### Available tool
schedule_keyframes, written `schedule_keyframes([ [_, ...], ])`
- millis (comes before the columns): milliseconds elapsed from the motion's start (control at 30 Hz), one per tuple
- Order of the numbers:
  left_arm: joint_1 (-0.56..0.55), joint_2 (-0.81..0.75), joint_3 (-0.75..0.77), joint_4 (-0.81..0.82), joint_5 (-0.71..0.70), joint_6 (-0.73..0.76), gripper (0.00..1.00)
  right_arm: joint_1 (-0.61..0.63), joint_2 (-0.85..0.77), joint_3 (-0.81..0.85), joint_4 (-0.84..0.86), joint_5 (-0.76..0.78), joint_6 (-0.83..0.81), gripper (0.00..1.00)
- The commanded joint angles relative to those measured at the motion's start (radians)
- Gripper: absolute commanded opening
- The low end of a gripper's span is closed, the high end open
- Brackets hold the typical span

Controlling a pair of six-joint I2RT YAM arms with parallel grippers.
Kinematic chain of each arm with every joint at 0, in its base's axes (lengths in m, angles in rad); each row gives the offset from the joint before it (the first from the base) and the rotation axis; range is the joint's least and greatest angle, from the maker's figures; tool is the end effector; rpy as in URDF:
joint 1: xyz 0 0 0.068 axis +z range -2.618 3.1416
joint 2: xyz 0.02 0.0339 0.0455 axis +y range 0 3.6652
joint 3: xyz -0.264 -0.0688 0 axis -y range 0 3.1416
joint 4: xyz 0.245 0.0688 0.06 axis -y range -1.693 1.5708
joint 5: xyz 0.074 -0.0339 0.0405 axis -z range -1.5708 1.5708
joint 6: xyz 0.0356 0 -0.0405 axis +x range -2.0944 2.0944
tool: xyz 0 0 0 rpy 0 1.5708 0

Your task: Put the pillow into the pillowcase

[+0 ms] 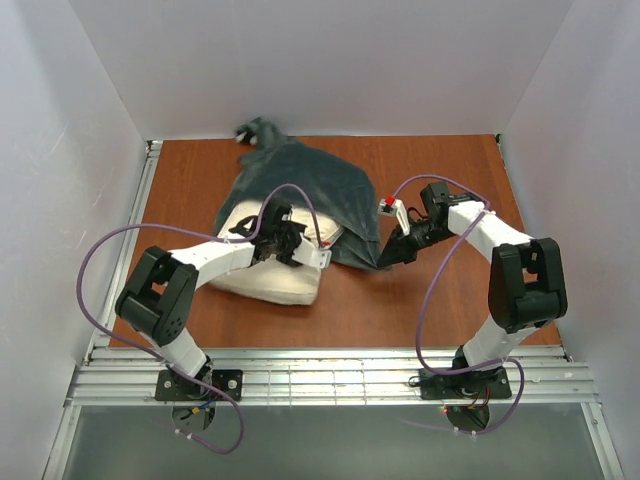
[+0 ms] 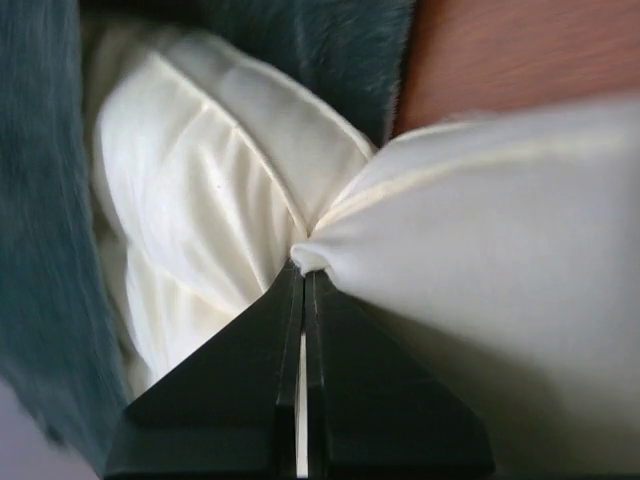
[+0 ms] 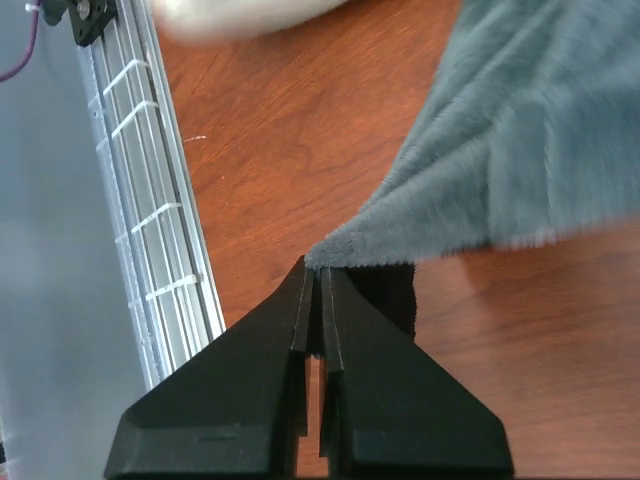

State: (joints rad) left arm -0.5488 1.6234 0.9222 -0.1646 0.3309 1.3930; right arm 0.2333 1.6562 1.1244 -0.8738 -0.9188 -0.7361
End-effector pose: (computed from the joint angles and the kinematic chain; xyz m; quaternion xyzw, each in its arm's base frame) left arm 0.2751 -0.1818 0.1829 0.7962 0.4757 -0.0015 0.3740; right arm 0.2852 0.0968 0.2097 -0.4486 0.7733 0.4096 0.1816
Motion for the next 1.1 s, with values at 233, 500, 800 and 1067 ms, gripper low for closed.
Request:
schedule_keyframes([
  [233,0.073,0.004,0.182,-0.019,-0.087,-0.44,0.0,0.295,-0.062,-0.055,0.02,-0.218,0.188,0.01],
  [500,0.222,-0.204,0.198,-0.214,0.026,-0.894,0.51,0.327,-0.13,-0.006,0.191,0.076,0.394,0.01],
  [800,0.383,-0.108,0.31,-0.294,0.077,-1.424,0.88,0.314,-0.165,0.277,0.192,0.639,0.477,0.63],
  [1067,0.527,-0.01,0.307,-0.248,0.14,-1.608,0.95,0.317,0.299,0.669,0.142,0.897,0.553,0.63],
])
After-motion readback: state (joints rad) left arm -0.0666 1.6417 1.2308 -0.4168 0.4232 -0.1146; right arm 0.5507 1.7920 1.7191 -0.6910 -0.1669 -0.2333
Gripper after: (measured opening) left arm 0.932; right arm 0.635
